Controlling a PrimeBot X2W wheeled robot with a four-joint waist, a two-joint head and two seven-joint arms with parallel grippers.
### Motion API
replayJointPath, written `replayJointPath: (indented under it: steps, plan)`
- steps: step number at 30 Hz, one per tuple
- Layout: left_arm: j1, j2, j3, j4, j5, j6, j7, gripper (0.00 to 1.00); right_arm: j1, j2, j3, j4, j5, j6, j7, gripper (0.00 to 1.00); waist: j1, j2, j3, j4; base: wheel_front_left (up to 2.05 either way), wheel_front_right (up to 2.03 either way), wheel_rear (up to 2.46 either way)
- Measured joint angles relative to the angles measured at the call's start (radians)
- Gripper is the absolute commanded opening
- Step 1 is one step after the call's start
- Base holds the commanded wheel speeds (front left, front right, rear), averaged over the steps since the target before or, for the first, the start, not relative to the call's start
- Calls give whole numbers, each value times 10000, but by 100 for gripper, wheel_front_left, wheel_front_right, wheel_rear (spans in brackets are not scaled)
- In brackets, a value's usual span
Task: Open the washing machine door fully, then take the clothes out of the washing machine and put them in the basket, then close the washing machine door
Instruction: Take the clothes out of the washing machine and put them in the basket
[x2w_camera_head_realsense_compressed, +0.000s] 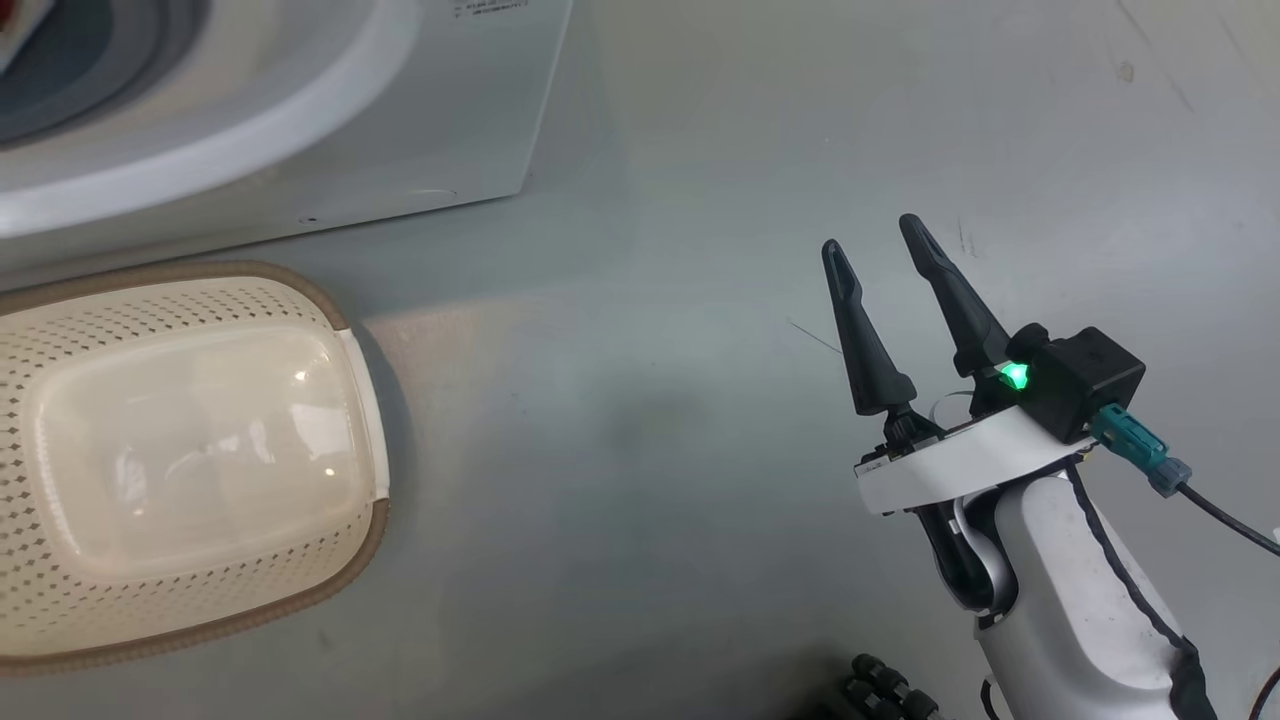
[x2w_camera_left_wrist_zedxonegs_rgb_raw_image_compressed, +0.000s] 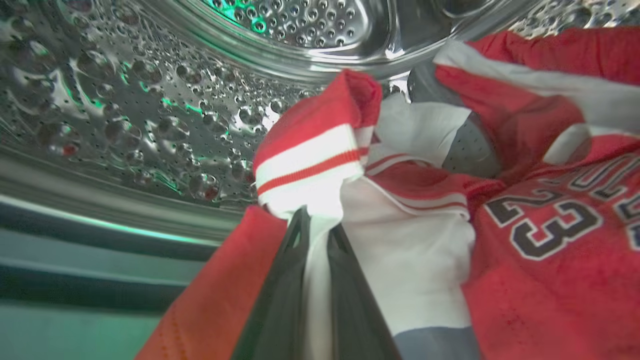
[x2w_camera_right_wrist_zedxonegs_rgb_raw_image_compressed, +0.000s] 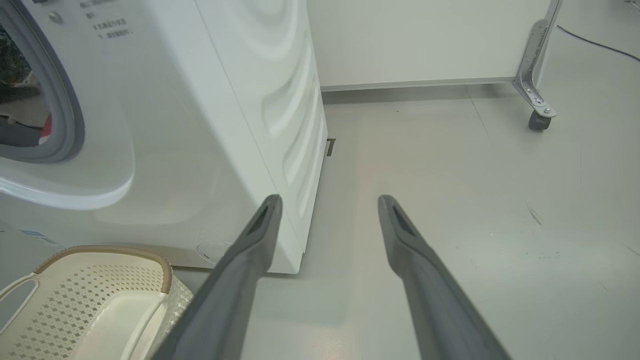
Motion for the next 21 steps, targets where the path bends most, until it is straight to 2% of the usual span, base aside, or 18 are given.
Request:
replayJointPath:
  steps: [11, 21]
  plan:
    - [686, -869, 391, 360, -823, 54, -1701, 0, 30, -4, -343, 249, -274, 0, 0, 100, 0, 0, -854, 358, 0, 0, 0]
    - [1328, -1262, 663, 616, -1233, -29, -3078, 0, 468, -4, -625, 550, -499, 4, 0, 100, 0, 0, -1779, 709, 0, 0, 0]
